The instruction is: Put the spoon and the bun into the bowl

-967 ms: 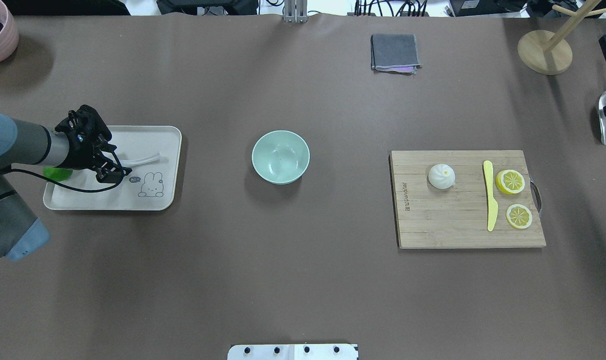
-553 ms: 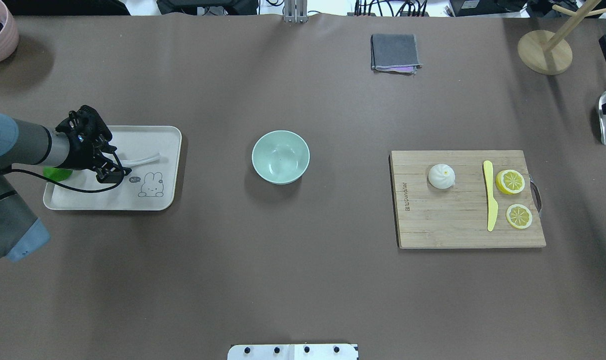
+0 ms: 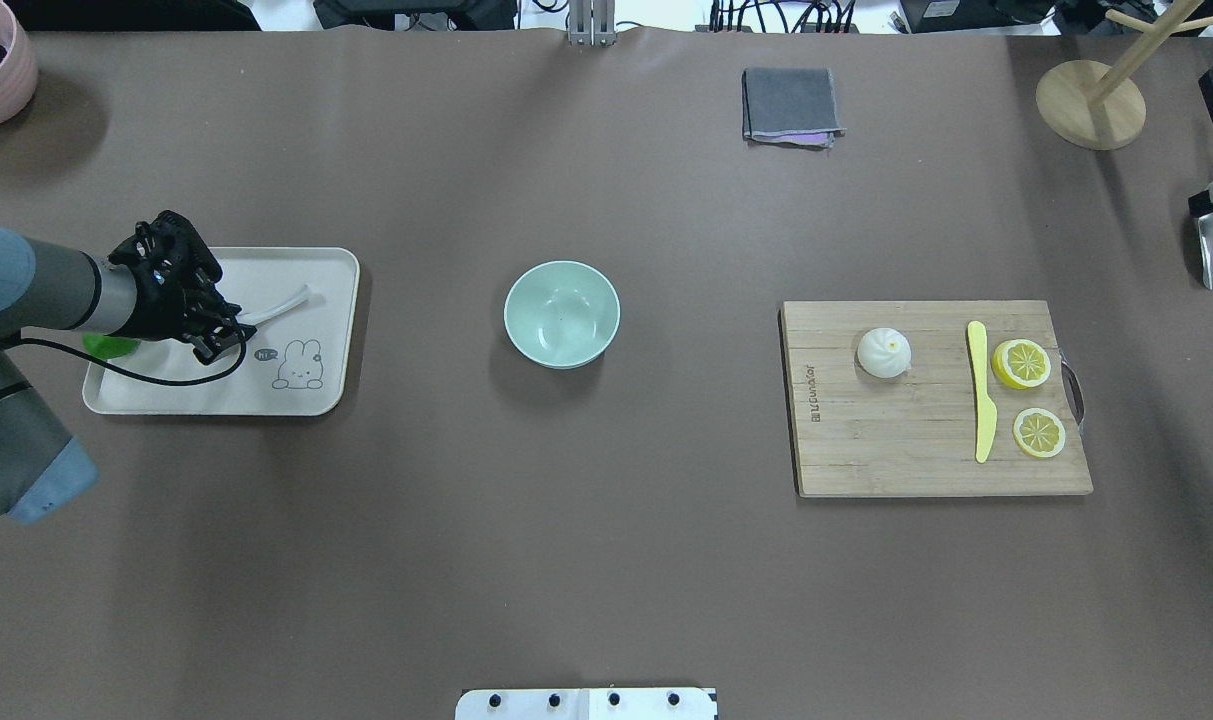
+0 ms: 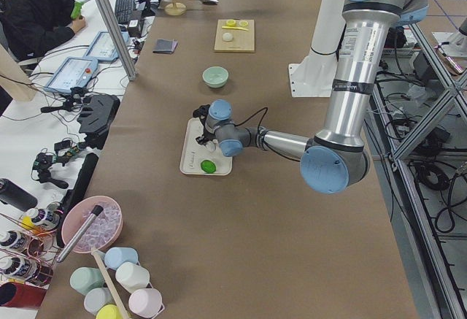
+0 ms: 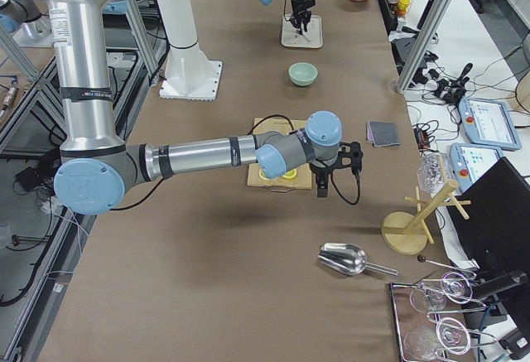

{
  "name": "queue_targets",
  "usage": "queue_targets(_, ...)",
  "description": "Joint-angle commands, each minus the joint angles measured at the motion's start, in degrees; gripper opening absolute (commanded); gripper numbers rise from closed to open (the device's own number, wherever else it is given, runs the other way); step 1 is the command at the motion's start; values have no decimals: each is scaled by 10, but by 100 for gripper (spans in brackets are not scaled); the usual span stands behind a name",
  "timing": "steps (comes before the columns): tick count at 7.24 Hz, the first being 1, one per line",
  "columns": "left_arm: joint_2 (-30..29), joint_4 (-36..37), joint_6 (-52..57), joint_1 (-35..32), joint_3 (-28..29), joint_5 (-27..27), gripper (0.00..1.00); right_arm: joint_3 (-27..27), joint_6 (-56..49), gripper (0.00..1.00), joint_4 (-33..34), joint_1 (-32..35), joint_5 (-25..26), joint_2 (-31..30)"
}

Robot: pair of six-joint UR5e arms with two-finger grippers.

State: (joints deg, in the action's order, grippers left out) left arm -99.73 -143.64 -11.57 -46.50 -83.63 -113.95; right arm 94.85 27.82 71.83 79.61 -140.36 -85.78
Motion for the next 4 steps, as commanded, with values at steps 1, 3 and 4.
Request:
queue_targets(1,15,1,-6,-15,-32,-34,0,0,18,100,1,-8,0,11)
queue_targets(3,4,44,-7,-85,-55,-113,0,0,29,100,0,-23,2,27)
queue_targets(4,-20,97,-44,-93,-78,-116,0,0,32,100,-2,-35,8,40)
